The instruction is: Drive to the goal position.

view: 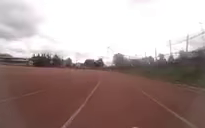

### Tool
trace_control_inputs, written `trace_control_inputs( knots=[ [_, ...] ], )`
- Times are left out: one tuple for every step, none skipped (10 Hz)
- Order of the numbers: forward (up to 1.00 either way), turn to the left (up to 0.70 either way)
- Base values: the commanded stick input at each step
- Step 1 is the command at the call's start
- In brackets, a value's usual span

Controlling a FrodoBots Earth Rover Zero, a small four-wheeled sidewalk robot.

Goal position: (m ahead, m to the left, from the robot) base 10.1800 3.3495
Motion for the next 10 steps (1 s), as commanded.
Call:
trace_control_inputs(
  knots=[
    [0.7, 0.0],
    [0.7, 0.0],
    [0.7, 0.0],
    [0.7, 0.0],
    [0.7, 0.0],
    [0.7, 0.0],
    [0.7, 0.0],
    [0.7, 0.0],
    [0.7, 0.0],
    [0.7, 0.0]
  ],
)
